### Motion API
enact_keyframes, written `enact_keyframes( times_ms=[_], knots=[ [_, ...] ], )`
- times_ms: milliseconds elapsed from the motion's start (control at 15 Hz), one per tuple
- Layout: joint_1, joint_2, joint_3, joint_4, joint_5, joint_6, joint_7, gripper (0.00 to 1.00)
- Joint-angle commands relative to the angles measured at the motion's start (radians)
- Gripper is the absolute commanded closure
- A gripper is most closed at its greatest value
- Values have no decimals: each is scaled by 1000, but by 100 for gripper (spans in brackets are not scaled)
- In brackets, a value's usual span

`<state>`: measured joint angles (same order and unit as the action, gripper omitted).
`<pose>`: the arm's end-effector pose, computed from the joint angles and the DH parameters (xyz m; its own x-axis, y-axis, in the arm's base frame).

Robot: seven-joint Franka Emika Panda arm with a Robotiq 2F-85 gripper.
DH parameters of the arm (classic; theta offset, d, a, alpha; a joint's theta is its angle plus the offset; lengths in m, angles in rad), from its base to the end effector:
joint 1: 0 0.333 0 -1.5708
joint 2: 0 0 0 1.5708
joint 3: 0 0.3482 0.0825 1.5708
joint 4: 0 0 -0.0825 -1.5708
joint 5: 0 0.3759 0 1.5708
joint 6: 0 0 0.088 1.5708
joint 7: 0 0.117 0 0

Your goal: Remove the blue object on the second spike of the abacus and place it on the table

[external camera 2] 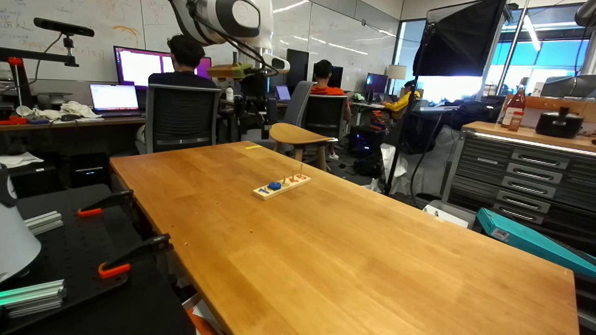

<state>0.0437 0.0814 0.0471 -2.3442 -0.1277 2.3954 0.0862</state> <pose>0.5021 0.0438 0.3244 0.9948 0.0983 -0.0267 0.1002 -0.9915 0.0824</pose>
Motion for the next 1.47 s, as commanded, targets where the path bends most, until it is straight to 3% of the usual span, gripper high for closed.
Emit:
enact_keyframes(
  times_ms=[0, 533, 1267, 1333, 1400],
  knots=[
    [22, 184, -14, 124, -78, 78, 82, 0],
    [25, 428, -50, 321, -38, 154, 62, 0],
    [25, 518, -47, 323, 27, 179, 59, 0],
    [28, 523, -50, 322, 23, 187, 60, 25],
    [28, 526, -48, 320, 26, 195, 58, 26]
  ],
)
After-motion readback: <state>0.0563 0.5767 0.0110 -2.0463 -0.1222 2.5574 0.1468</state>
